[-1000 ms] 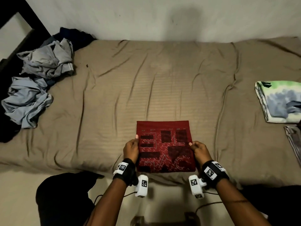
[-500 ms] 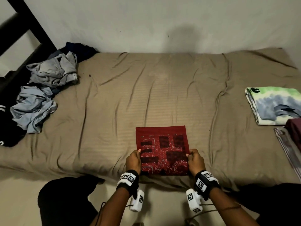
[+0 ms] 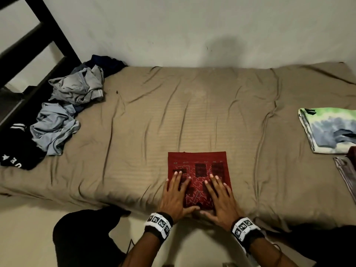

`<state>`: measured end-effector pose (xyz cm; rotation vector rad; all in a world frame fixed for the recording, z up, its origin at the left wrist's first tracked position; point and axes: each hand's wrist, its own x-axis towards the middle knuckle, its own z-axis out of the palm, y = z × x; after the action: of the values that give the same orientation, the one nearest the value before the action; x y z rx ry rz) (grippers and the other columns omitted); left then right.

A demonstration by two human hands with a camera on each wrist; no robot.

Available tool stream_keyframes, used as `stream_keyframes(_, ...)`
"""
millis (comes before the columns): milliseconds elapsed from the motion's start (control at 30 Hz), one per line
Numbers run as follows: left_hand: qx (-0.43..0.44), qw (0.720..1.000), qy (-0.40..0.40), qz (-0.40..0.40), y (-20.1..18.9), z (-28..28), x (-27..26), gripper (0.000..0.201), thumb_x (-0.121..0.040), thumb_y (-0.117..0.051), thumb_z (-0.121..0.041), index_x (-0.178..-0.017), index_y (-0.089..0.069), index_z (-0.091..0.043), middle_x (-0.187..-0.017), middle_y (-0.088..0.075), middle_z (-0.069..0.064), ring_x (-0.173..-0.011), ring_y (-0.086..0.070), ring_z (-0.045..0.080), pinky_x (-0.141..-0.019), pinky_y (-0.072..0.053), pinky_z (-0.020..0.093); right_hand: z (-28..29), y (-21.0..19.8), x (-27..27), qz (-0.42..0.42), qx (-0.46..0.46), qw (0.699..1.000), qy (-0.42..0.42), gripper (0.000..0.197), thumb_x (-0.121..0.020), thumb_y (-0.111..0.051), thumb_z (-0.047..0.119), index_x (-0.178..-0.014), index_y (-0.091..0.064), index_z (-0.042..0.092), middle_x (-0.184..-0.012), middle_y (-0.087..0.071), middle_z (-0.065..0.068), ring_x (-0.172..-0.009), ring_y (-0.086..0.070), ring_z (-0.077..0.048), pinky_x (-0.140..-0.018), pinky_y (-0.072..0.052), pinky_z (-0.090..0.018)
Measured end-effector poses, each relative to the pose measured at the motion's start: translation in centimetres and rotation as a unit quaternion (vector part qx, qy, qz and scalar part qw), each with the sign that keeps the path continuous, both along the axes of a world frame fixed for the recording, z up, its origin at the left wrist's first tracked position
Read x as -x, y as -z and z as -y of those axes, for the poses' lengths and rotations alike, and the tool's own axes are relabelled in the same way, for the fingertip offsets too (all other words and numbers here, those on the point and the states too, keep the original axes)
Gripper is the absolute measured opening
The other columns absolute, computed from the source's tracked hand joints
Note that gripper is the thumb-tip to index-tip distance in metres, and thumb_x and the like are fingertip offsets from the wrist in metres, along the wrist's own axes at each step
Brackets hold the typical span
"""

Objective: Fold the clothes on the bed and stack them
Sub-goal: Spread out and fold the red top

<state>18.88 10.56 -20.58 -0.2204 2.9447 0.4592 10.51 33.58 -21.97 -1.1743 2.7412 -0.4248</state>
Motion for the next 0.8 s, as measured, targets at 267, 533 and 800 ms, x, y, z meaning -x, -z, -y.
stream_keyframes(267,-0.159,0.987,0.021,-0.026,2.7,4.3,-1.2,0.113,-0.067,-0.063,0.003,-0.158,-0.019,-0.048,-0.168,-0.006,-0.020,-0.156,-0.006,0.005,-0.124,-0.024,0.031,-5.3,0.8,4.0,0.060,-0.073,0.995,0.026,0.114,-0.072,-0.071,0.015,-0.158,-0.003,0.045,-0.166,0.008,0.020,-0.155,-0.004,-0.014,-0.122,-0.012,-0.035)
stream_keyframes(533,-0.278,0.925,-0.136,-0.222,-3.2,4.9,2.2,0.033,-0.086,-0.062,-0.037,-0.117,-0.071,-0.030,-0.103,-0.076,-0.004,-0.094,-0.072,0.014,-0.084,-0.058,0.037,-2.3,-4.4,7.9,0.260,0.304,0.891,0.216,0.037,-0.089,-0.062,0.057,-0.118,-0.068,0.034,-0.119,-0.071,0.008,-0.115,-0.063,-0.012,-0.102,-0.049,-0.033)
stream_keyframes(800,-0.444,0.843,-0.184,-0.241,-11.1,5.5,7.7,0.028,-0.096,-0.065,-0.043,-0.112,-0.071,-0.022,-0.100,-0.077,0.001,-0.097,-0.074,0.023,-0.081,-0.059,0.034,0.4,-12.2,14.6,0.396,0.385,0.800,0.232,0.030,-0.105,-0.050,0.036,-0.113,-0.069,0.014,-0.099,-0.078,-0.004,-0.089,-0.075,-0.017,-0.078,-0.058,-0.029)
